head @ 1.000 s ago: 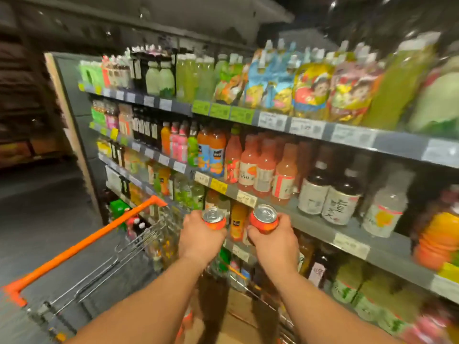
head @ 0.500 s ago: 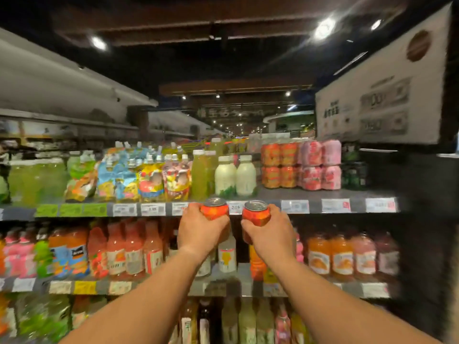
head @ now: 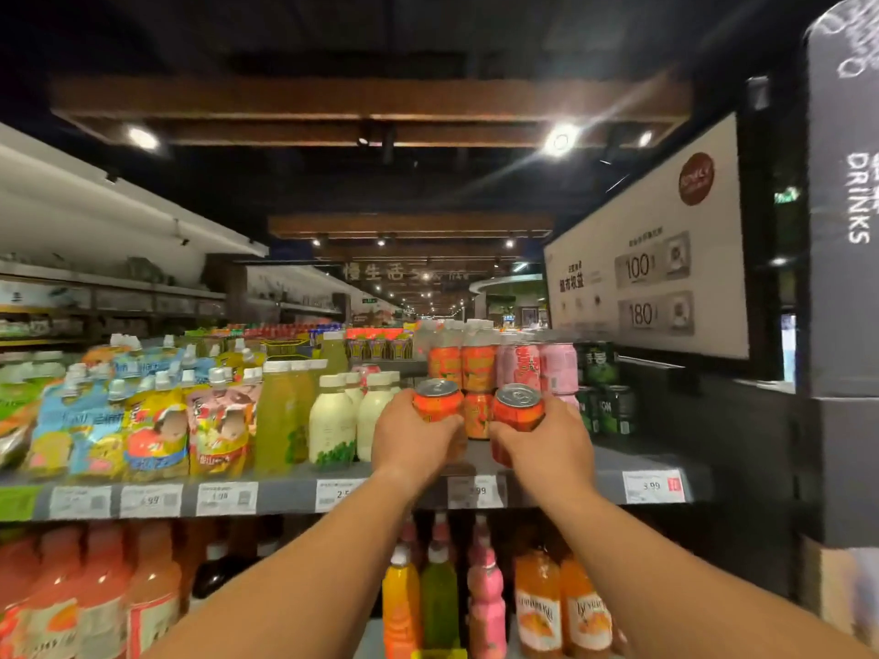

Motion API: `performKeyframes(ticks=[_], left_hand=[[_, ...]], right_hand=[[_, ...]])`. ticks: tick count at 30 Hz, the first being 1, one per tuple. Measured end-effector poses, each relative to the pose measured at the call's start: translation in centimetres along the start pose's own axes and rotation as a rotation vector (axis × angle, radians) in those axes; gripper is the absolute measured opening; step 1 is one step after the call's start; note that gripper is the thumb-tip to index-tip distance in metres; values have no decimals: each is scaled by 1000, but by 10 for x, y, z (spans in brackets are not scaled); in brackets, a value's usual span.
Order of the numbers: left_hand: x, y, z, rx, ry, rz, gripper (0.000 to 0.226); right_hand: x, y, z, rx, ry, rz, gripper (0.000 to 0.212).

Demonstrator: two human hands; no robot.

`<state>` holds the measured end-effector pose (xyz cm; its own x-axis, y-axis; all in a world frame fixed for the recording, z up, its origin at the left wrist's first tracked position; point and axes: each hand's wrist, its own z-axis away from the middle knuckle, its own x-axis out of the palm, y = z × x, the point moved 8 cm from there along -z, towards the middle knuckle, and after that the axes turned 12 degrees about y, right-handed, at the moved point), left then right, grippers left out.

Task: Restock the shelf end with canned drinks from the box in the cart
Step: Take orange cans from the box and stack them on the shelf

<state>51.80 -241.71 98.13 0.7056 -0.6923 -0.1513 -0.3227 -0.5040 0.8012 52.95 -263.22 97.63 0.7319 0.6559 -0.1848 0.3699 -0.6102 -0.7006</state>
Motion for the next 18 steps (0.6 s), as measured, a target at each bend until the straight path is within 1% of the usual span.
performKeyframes(ticks=[2, 6, 7, 9, 13, 16, 18], left_hand=[[22, 1, -11, -16, -16, -49, 32], [53, -9, -25, -53, -76, -136, 19], [58, -13, -28, -58, -87, -159, 18], [66, -23, -32, -77, -103, -187, 23], [82, -39, -44, -99, -136, -222, 26], [93, -43, -54, -92, -179, -263, 30], [101, -45, -64, -73, -217, -321, 27]], right_hand=[[12, 5, -17, -18, -30, 34, 52], [44, 13, -40, -2, -119, 102, 40], [52, 16, -44, 11, -141, 131, 41], [68, 19, -48, 30, -186, 171, 44], [91, 26, -52, 59, -237, 177, 32], [102, 35, -54, 115, -239, 234, 35], [110, 37, -59, 113, -250, 269, 37]])
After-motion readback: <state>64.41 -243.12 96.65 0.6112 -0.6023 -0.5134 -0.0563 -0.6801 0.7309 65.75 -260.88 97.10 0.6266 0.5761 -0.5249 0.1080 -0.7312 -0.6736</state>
